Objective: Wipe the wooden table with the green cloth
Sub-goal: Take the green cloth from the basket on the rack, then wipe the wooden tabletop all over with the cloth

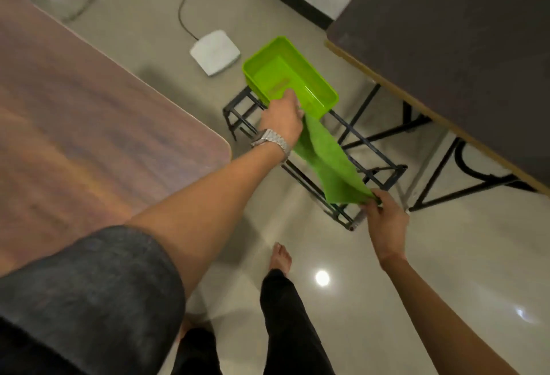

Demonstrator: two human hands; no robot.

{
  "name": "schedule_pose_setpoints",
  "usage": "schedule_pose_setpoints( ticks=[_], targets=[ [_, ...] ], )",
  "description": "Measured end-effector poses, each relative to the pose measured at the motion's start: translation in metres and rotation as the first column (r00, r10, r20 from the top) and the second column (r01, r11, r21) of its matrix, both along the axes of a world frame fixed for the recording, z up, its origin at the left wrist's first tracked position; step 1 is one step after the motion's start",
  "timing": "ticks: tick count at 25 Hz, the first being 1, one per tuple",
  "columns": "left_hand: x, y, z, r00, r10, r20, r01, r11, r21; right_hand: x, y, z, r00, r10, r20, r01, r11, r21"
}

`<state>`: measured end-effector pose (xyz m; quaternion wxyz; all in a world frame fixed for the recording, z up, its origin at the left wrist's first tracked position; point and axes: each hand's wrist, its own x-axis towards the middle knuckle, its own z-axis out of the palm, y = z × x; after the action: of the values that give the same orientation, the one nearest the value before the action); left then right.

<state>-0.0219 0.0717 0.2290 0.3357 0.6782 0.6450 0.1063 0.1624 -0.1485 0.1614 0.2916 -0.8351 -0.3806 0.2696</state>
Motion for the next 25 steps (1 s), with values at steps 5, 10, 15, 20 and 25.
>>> schedule_pose_setpoints(
  ticks=[5, 10, 15, 20, 25],
  targets=[
    [-0.068, 0.039, 0.131, 0.983, 0.105, 0.15, -0.136, 0.968, 0.212, -0.051, 0.061, 0.112, 0.995, 0.088, -0.055, -0.078, 0.982, 0.17],
    [-0.206, 0.042, 0.202, 0.907, 0.328, 0.266, -0.408, 0.843, 0.351, -0.138, 0.135, 0.191, 0.951, 0.301, -0.073, -0.25, 0.885, 0.392],
    [-0.339, -0.025, 0.178, 0.806, 0.548, 0.222, -0.592, 0.748, 0.3, -0.248, 0.142, 0.204, 0.748, 0.656, 0.106, -0.641, 0.671, 0.371],
    [-0.402, -0.11, 0.113, 0.817, 0.572, 0.078, -0.577, 0.808, 0.118, -0.289, 0.099, 0.173, 0.528, 0.841, 0.115, -0.848, 0.517, 0.114],
    [-0.424, -0.156, 0.076, 0.932, 0.356, -0.069, -0.353, 0.934, 0.045, -0.285, 0.085, 0.159, 0.39, 0.85, 0.354, -0.863, 0.472, -0.182]
  ],
)
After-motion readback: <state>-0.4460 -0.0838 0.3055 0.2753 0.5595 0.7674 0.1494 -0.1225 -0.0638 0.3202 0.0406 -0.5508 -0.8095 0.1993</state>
